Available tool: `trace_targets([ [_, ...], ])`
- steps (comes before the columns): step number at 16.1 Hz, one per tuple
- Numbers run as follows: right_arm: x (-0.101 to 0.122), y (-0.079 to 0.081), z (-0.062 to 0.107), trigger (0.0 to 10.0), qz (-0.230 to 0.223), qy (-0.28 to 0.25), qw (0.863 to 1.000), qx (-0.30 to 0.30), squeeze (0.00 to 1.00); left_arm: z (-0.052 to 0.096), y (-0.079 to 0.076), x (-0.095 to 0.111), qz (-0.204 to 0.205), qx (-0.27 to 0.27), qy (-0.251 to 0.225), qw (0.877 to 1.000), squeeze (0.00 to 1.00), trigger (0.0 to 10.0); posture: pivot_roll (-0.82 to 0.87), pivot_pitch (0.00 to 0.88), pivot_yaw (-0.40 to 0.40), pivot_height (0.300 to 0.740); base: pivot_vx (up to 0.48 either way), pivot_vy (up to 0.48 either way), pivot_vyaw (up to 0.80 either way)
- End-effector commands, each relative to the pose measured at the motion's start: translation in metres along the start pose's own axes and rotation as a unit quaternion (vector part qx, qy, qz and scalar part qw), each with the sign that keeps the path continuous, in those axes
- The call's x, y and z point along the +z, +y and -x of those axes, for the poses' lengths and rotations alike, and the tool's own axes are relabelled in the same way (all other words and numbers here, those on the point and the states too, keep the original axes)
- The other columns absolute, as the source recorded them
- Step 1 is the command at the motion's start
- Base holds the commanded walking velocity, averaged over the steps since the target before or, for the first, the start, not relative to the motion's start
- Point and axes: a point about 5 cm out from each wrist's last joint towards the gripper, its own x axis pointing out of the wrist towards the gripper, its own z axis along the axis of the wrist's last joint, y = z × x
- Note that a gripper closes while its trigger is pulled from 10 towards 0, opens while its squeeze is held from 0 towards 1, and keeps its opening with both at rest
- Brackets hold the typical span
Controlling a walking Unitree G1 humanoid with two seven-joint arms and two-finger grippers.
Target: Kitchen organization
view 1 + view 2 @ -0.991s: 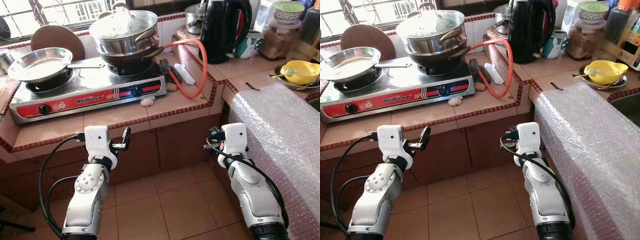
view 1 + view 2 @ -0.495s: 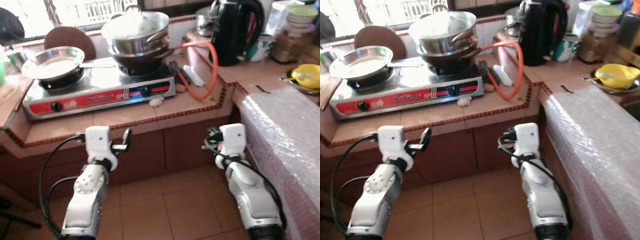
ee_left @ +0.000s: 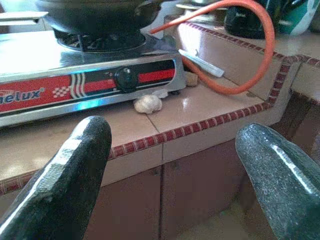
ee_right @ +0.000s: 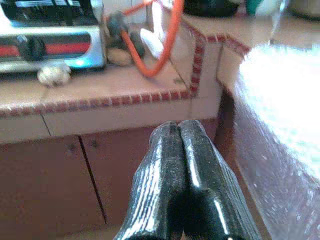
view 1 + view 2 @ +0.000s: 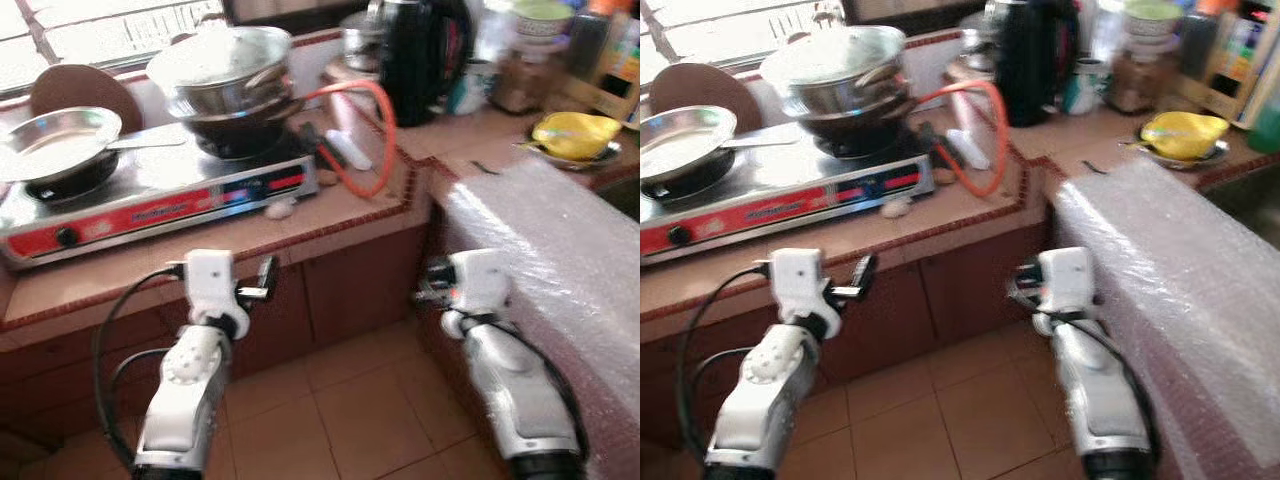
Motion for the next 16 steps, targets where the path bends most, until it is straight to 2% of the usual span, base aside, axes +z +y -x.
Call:
trace_targets([
  [1, 0.0013, 0.0094, -0.0002, 10.0, -0.007, -0.002, 1.000, 0.013, 0.00, 0.0028, 0.0096, -0.0022, -0.007, 0.017, 0.005, 1.000, 0.00, 10.0, -0.20, 0.038, 0.116, 0.740, 0.000, 0.000, -0.77],
  [10, -0.0003, 0.0100, 0.0009, 10.0, -0.008, -0.001, 1.000, 0.009, 0.00, 0.0010, 0.0105, 0.0037, -0.021, 0.001, -0.006, 1.000, 0.00, 10.0, -0.20, 0.042, 0.125, 0.740, 0.000, 0.000, -0.77],
  [14, 0.0008, 0.0085, 0.0012, 10.0, -0.007, -0.001, 1.000, 0.008, 0.00, -0.0017, 0.0130, 0.0072, -0.056, 0.017, -0.017, 0.998, 0.00, 10.0, -0.20, 0.044, 0.124, 0.740, 0.000, 0.000, -0.77],
  [16, 0.0009, 0.0095, 0.0020, 10.0, -0.006, -0.002, 1.000, 0.008, 0.00, -0.0012, 0.0140, 0.0054, -0.052, 0.024, -0.014, 0.998, 0.00, 10.0, -0.20, 0.045, 0.123, 0.740, 0.000, 0.000, -0.77],
])
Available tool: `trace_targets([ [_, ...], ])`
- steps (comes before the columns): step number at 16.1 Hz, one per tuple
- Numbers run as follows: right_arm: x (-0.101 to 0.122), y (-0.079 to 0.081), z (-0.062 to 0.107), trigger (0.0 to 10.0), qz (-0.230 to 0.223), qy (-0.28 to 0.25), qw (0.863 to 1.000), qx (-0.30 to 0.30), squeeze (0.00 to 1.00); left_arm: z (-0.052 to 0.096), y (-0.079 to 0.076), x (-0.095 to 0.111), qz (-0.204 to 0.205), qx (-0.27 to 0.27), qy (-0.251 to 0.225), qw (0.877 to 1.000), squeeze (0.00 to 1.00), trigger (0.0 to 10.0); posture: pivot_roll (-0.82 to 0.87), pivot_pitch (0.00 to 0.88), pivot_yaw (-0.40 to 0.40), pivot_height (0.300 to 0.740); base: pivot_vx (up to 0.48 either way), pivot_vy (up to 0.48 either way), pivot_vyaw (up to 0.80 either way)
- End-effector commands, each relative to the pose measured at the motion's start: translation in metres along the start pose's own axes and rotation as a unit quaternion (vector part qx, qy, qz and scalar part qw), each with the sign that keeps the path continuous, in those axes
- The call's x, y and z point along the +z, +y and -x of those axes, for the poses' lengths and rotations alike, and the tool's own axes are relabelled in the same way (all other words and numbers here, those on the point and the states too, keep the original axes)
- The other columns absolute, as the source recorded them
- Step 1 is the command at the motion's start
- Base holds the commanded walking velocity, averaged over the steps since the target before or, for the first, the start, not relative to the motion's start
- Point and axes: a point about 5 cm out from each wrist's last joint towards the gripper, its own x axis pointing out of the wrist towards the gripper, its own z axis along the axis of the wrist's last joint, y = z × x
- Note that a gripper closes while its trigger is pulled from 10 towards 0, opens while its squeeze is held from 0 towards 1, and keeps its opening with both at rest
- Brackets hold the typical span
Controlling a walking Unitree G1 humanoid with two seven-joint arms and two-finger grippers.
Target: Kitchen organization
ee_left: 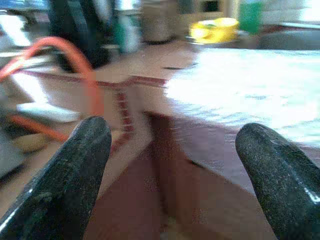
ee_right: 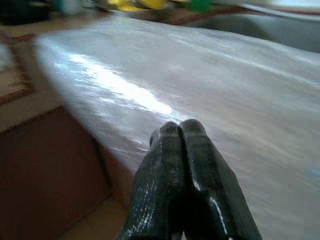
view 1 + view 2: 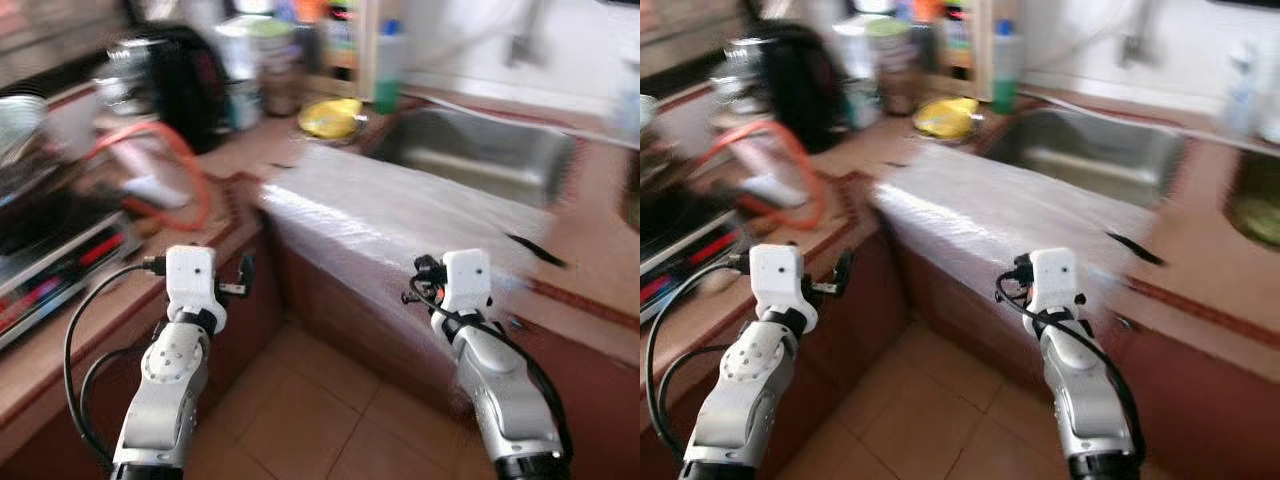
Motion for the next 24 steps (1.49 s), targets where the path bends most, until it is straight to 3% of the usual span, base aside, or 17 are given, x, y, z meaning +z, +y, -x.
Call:
trace_targets([
  [1, 0.005, 0.001, -0.001, 10.0, 0.001, -0.008, 1.000, -0.001, 0.00, 0.001, 0.006, -0.002, -0.008, 0.016, 0.002, 1.000, 0.00, 10.0, -0.20, 0.046, 0.119, 0.740, 0.000, 0.000, -0.77],
  [7, 0.016, 0.003, 0.001, 10.0, 0.033, -0.031, 0.999, 0.009, 0.00, 0.001, 0.008, 0.005, 0.008, 0.019, -0.017, 1.000, 0.00, 10.0, -0.20, 0.045, 0.111, 0.740, 0.000, 0.000, -0.78],
  [14, 0.023, 0.000, 0.017, 10.0, 0.063, -0.049, 0.997, 0.003, 0.00, 0.004, -0.006, 0.002, 0.021, -0.017, -0.015, 1.000, 0.00, 10.0, -0.22, 0.052, 0.118, 0.740, 0.000, 0.000, -0.78],
  [20, 0.033, 0.003, 0.016, 10.0, 0.056, -0.072, 0.996, 0.009, 0.00, 0.004, -0.008, 0.001, 0.034, -0.022, -0.011, 0.999, 0.00, 10.0, -0.22, 0.044, 0.113, 0.740, 0.000, 0.000, 0.00],
  [21, 0.033, 0.003, 0.017, 10.0, 0.052, -0.072, 0.996, 0.003, 1.00, 0.004, -0.008, 0.001, 0.032, -0.022, -0.011, 0.999, 0.00, 10.0, -0.22, 0.046, 0.114, 0.740, 0.000, 0.000, 0.00],
  [24, 0.031, 0.001, 0.018, 10.0, 0.047, -0.071, 0.996, -0.003, 1.00, 0.005, -0.007, 0.001, 0.032, -0.021, -0.010, 0.999, 0.00, 10.0, -0.21, 0.046, 0.114, 0.740, 0.000, 0.000, 0.00],
])
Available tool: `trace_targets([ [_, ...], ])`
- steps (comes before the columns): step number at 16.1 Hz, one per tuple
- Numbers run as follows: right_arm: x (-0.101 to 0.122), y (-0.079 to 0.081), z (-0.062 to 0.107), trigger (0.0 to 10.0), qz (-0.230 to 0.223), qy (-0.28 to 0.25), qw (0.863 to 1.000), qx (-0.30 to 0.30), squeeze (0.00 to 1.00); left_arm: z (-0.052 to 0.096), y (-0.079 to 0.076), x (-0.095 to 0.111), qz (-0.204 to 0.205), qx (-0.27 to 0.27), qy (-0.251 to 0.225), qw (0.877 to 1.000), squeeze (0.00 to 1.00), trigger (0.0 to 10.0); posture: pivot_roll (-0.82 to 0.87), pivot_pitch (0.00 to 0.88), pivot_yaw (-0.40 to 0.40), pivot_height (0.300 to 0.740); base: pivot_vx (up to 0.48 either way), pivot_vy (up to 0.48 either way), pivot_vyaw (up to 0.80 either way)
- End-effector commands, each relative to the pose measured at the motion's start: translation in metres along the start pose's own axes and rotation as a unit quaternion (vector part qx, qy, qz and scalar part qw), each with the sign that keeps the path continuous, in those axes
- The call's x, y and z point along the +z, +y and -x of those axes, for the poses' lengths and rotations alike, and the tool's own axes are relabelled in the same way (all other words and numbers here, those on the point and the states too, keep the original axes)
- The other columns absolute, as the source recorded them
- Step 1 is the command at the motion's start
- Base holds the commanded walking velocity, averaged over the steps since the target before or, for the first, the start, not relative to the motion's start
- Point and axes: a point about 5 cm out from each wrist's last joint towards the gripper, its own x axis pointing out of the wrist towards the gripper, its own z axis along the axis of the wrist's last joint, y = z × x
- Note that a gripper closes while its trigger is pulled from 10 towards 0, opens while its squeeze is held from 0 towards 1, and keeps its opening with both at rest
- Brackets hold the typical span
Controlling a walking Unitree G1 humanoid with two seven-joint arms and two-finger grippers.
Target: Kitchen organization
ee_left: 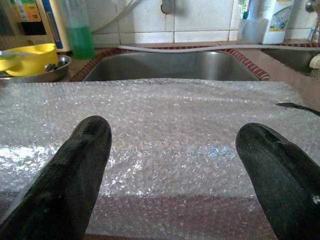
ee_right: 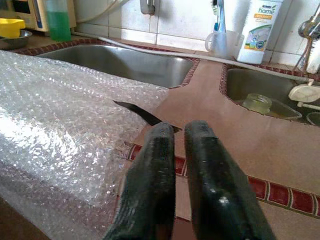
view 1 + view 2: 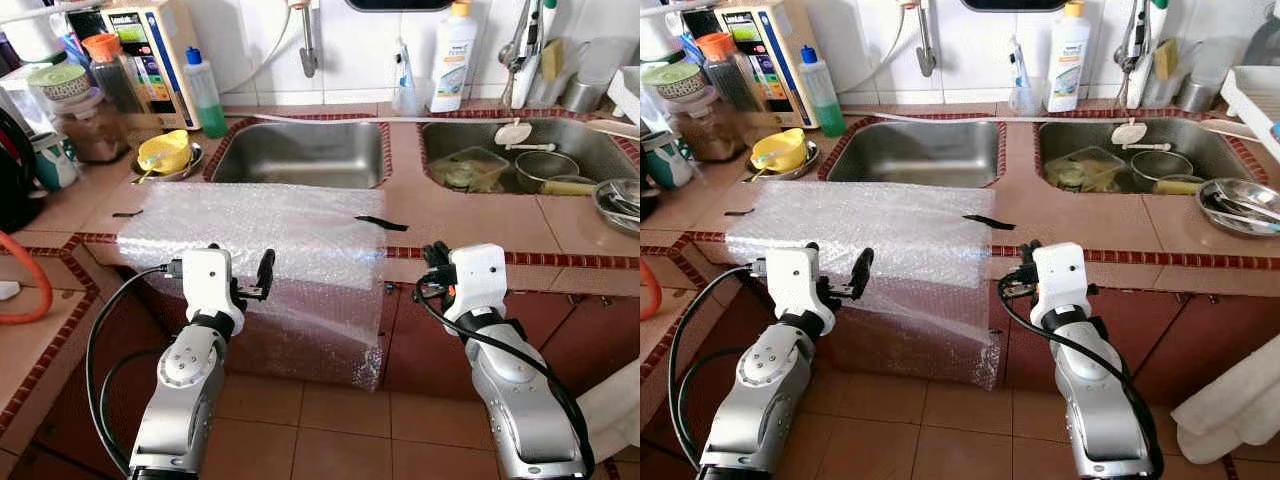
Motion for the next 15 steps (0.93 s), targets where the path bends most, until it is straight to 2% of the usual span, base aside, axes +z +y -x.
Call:
trace_targets([
  [1, 0.0047, -0.0028, 0.0013, 10.0, -0.005, -0.010, 1.000, -0.011, 1.00, 0.0023, 0.0051, 0.0013, 0.000, 0.005, -0.002, 1.000, 0.00, 10.0, -0.22, 0.049, 0.116, 0.740, 0.000, 0.000, 0.00],
  [14, 0.0038, -0.0022, 0.0031, 10.0, -0.015, -0.010, 1.000, -0.022, 1.00, 0.0023, 0.0036, -0.0009, 0.010, -0.006, 0.008, 1.000, 0.00, 10.0, -0.22, 0.055, 0.122, 0.740, 0.000, 0.000, 0.00],
  [15, 0.0038, -0.0018, 0.0030, 10.0, -0.015, -0.010, 1.000, -0.022, 1.00, 0.0024, 0.0041, -0.0009, 0.011, -0.006, 0.008, 1.000, 0.00, 10.0, -0.22, 0.055, 0.123, 0.740, 0.000, 0.322, 0.00],
])
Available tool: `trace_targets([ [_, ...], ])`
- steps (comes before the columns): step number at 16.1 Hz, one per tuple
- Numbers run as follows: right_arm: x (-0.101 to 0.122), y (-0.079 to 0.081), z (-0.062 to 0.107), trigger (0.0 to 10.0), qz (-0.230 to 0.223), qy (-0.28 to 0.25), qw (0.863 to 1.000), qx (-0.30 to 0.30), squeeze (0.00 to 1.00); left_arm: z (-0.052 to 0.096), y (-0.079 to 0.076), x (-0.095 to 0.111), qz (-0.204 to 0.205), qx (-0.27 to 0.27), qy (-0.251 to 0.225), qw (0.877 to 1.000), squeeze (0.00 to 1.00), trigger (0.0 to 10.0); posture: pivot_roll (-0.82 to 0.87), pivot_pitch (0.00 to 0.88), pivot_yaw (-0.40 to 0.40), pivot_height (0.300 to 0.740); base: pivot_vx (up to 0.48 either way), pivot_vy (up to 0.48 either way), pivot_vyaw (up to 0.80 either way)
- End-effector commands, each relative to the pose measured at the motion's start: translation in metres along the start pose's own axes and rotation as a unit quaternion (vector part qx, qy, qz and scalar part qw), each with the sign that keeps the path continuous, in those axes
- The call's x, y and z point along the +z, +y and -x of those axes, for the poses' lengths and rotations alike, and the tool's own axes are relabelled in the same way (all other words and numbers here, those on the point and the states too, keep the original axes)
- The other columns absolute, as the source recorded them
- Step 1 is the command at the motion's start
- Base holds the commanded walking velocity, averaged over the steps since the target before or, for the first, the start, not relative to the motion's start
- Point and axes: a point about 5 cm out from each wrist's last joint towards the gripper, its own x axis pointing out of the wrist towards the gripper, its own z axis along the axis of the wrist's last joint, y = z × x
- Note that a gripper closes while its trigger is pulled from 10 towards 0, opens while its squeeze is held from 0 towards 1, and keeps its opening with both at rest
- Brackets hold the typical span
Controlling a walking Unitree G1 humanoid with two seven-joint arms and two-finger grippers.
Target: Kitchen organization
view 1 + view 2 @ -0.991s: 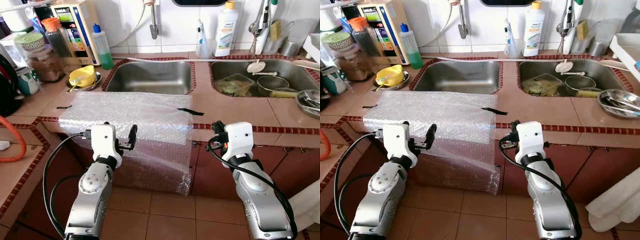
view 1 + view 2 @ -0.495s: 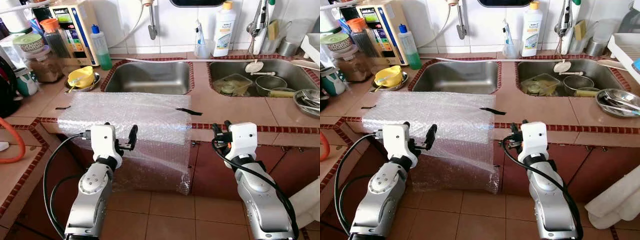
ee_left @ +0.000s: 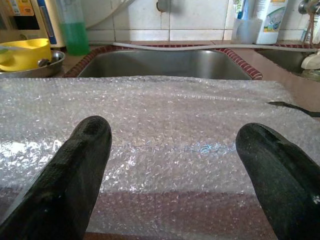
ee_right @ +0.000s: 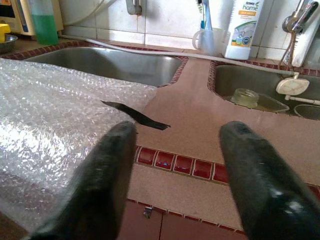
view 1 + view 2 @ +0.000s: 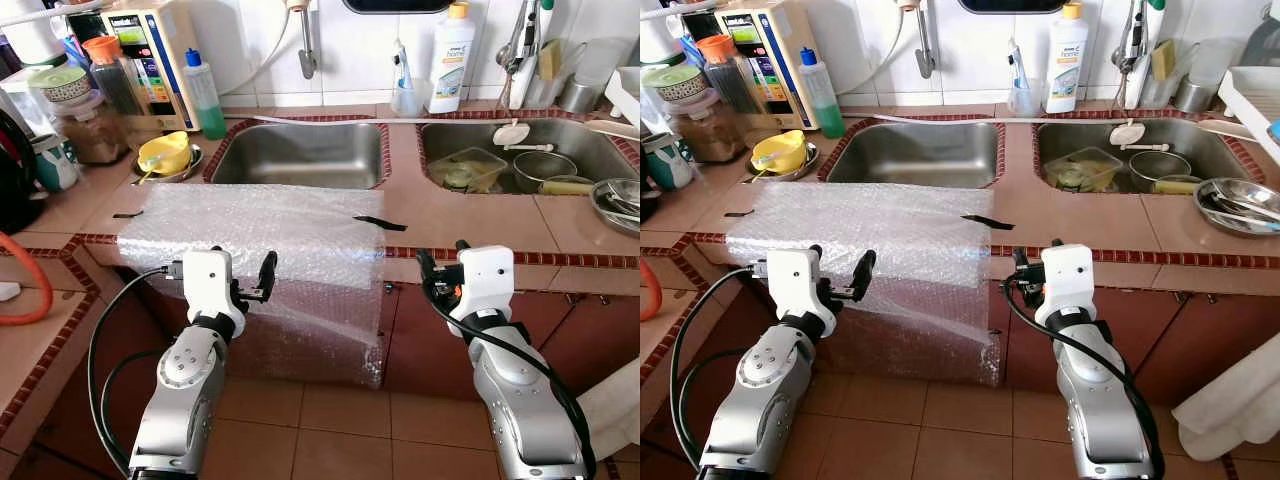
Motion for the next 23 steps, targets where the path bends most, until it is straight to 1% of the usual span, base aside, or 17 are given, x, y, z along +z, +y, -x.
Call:
trace_targets([
  [1, 0.0054, 0.0020, 0.0009, 10.0, -0.003, -0.012, 1.000, 0.001, 1.00, 0.0023, 0.0053, 0.0007, -0.002, 0.006, 0.003, 1.000, 0.00, 10.0, -0.22, 0.056, 0.124, 0.740, 0.000, 0.322, 0.00],
  [8, 0.0049, 0.0025, 0.0016, 10.0, -0.003, -0.011, 1.000, -0.001, 1.00, 0.0019, 0.0045, 0.0004, -0.004, 0.004, 0.006, 1.000, 0.00, 10.0, -0.23, 0.060, 0.129, 0.740, 0.000, 0.329, 0.00],
  [13, 0.0048, 0.0015, 0.0021, 10.0, -0.001, -0.011, 1.000, -0.008, 1.00, 0.0014, 0.0051, 0.0003, -0.012, 0.006, 0.007, 1.000, 0.00, 10.0, -0.23, 0.061, 0.132, 0.740, 0.000, 0.000, 0.00],
  [15, 0.0054, 0.0011, 0.0021, 10.0, 0.004, -0.012, 1.000, -0.008, 1.00, 0.0015, 0.0043, 0.0031, -0.031, 0.005, -0.004, 0.999, 0.00, 10.0, -0.22, 0.064, 0.129, 0.740, 0.000, 0.000, 0.00],
  [16, 0.0061, 0.0000, 0.0019, 10.0, 0.007, -0.012, 1.000, -0.011, 0.31, 0.0022, 0.0011, 0.0032, -0.016, -0.003, -0.005, 1.000, 0.00, 10.0, -0.22, 0.063, 0.126, 0.740, 0.000, 0.000, 0.00],
  [17, 0.0061, 0.0000, 0.0018, 10.0, 0.006, -0.012, 1.000, -0.011, 0.31, 0.0022, 0.0013, 0.0036, -0.019, -0.002, -0.006, 1.000, 0.00, 10.0, -0.22, 0.063, 0.125, 0.740, 0.000, 0.000, 0.00],
  [18, 0.0063, 0.0000, 0.0007, 10.0, 0.007, -0.010, 1.000, -0.010, 0.00, 0.0020, 0.0013, 0.0047, -0.028, -0.001, -0.010, 1.000, 0.00, 10.0, -0.22, 0.060, 0.123, 0.740, 0.000, 0.000, -0.78],
  [19, 0.0061, 0.0000, 0.0003, 10.0, 0.009, -0.009, 1.000, -0.009, 0.00, 0.0018, 0.0014, 0.0048, -0.027, -0.001, -0.010, 1.000, 0.00, 10.0, -0.22, 0.059, 0.123, 0.740, 0.000, 0.000, -0.80],
  [22, 0.0059, 0.0003, -0.0006, 10.0, 0.010, -0.009, 1.000, -0.007, 0.00, 0.0008, 0.0019, 0.0069, -0.013, -0.006, -0.013, 1.000, 0.00, 10.0, -0.22, 0.059, 0.123, 0.740, 0.000, 0.000, 0.00],
  [23, 0.0061, 0.0008, -0.0011, 10.0, 0.010, -0.009, 1.000, -0.006, 0.00, 0.0007, 0.0027, 0.0077, -0.007, -0.006, -0.016, 1.000, 0.00, 10.0, -0.22, 0.051, 0.121, 0.740, 0.000, 0.000, -0.80],
])
